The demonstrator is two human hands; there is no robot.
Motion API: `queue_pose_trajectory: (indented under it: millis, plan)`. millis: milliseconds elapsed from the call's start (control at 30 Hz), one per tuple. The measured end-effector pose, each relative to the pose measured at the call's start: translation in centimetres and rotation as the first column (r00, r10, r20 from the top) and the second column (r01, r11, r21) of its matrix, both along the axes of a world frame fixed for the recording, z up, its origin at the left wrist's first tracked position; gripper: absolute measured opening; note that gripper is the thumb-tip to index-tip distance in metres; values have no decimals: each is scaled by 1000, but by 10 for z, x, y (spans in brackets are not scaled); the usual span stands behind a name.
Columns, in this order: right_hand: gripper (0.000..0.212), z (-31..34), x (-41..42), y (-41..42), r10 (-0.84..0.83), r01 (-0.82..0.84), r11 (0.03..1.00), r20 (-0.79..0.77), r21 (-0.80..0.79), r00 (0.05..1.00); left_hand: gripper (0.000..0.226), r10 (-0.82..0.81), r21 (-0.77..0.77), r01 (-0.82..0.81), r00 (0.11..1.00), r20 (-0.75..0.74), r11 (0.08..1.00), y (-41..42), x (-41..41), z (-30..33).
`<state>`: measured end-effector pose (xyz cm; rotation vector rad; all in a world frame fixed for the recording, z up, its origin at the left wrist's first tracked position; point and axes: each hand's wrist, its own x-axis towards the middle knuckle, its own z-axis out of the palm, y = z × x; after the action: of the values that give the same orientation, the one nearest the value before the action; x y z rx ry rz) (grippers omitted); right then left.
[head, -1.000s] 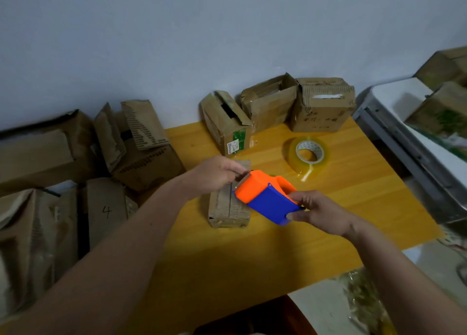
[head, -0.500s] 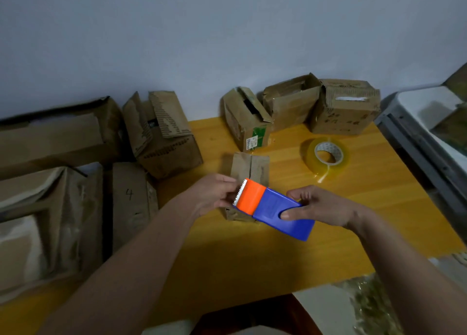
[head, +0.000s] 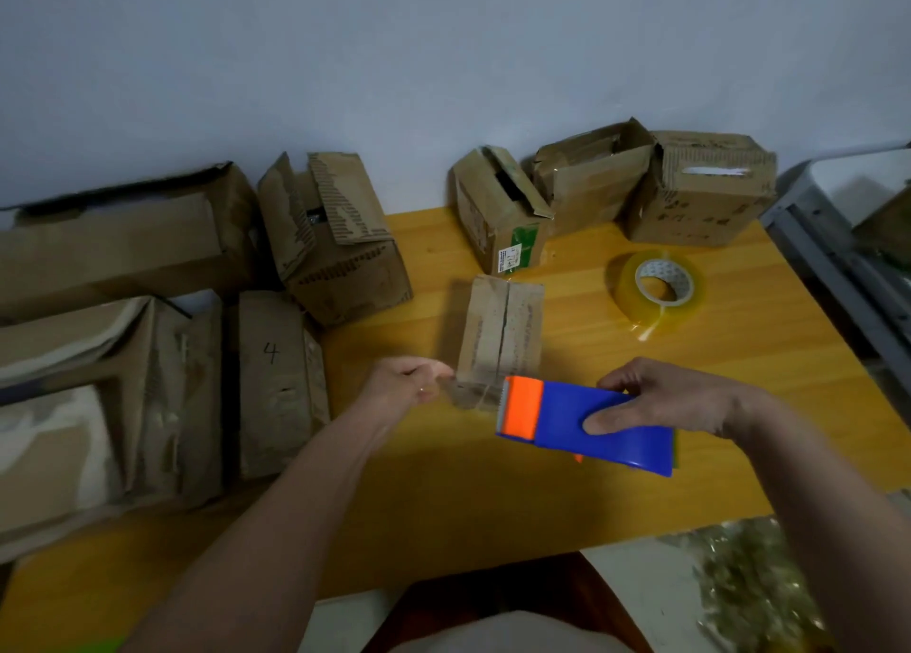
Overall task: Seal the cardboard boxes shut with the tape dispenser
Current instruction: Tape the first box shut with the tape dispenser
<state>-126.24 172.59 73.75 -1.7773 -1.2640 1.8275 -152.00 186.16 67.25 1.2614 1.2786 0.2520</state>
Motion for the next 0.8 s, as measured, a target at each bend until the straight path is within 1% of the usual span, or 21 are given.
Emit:
queue_pose_trajectory:
  millis: [67,133,200,267,333,367,400,467,567,600,667,700,767,800]
  plan:
    - [31,-1,0,1,-7,7,1000,30,-3,1000,24,15,5,-15,1000,13,1000,-2,2,-3]
    - [37,-3,0,6,-41,40,999,88,12,995,15,52,53,-50,998,-32,997,-6,10,-7]
    - [48,-2,0,12,-91,87,996,174,32,981,23,92,106,-83,992,-81,991,-9,14,-11]
    - [55,-1,1,19,-80,73,997,291,35,953,33,123,132,-109,987,-102,985,-10,16,-13]
    - [54,-1,2,24,-27,19,1000,436,22,899,48,165,112,-151,977,-132,982,-10,17,-15]
    - [53,-2,1,26,-10,4,1000,489,13,872,53,185,92,-173,972,-143,981,-10,17,-16]
    - [52,-3,1,28,-4,3,1000,511,4,860,53,187,88,-175,971,-152,981,-9,17,-18]
    - [49,-5,-1,31,2,9,1000,522,-18,853,39,158,123,-138,973,-169,983,-7,19,-22]
    - [46,-9,-7,36,37,-16,999,587,-40,809,8,122,186,-91,979,-162,978,-7,23,-29]
    - [46,-10,-9,38,44,-22,999,607,-44,793,9,124,198,-91,979,-160,976,-7,25,-32]
    - [45,-11,-11,42,58,-24,998,622,-63,781,22,138,226,-102,979,-152,969,-9,27,-42]
    - [45,-11,-12,43,65,-24,997,625,-73,778,21,145,235,-107,978,-153,966,-11,29,-45]
    - [45,-11,-12,44,79,-30,996,631,-87,772,6,162,226,-113,963,-215,968,-17,35,-51]
    - [45,-11,-11,45,82,-31,995,635,-90,768,16,172,200,-116,941,-290,973,-20,38,-55]
